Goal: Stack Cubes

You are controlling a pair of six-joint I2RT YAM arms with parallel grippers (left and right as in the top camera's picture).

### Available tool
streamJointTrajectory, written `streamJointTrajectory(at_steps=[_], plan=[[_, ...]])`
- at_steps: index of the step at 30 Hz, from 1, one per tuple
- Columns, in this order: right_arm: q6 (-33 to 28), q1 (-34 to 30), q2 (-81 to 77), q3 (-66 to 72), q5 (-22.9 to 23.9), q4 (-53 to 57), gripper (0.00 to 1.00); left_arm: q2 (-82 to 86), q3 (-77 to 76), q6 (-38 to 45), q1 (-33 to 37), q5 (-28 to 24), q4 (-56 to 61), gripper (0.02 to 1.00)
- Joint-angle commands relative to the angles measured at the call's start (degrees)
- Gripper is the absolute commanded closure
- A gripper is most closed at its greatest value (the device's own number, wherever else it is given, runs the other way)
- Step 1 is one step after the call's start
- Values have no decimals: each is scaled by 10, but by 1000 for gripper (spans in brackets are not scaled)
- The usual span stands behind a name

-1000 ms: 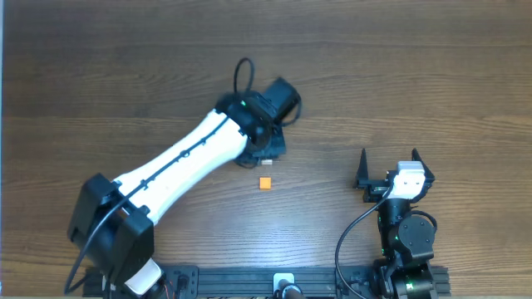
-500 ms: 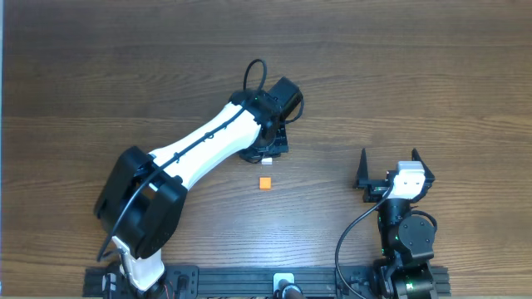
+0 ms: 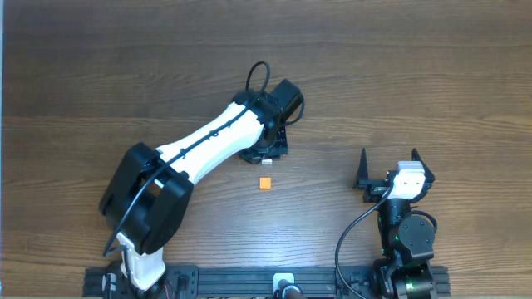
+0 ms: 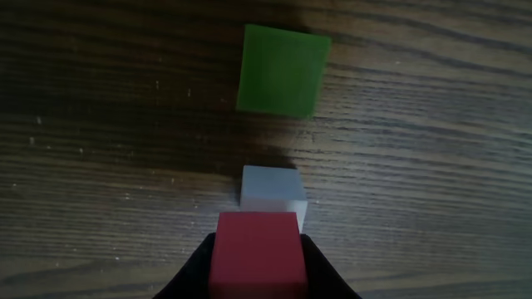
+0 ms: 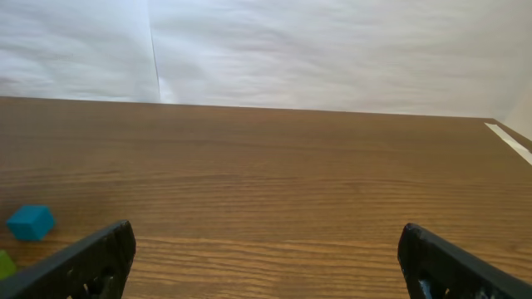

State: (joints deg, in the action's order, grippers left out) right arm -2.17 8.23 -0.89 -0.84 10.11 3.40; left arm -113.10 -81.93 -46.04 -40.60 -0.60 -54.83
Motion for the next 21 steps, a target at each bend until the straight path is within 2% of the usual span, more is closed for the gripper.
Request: streamJointTrajectory(at_steps=[1,11,21], plan=[[-2,-3,6,5,-4,0,14,-13,-5,12,-1,0,1,958],[-3,-3,6,5,-4,0,9,-14,-5,50,-4,-2,13,956],[-3,-3,6,5,-4,0,7,-21,-5,53,-4,-13,12,956]])
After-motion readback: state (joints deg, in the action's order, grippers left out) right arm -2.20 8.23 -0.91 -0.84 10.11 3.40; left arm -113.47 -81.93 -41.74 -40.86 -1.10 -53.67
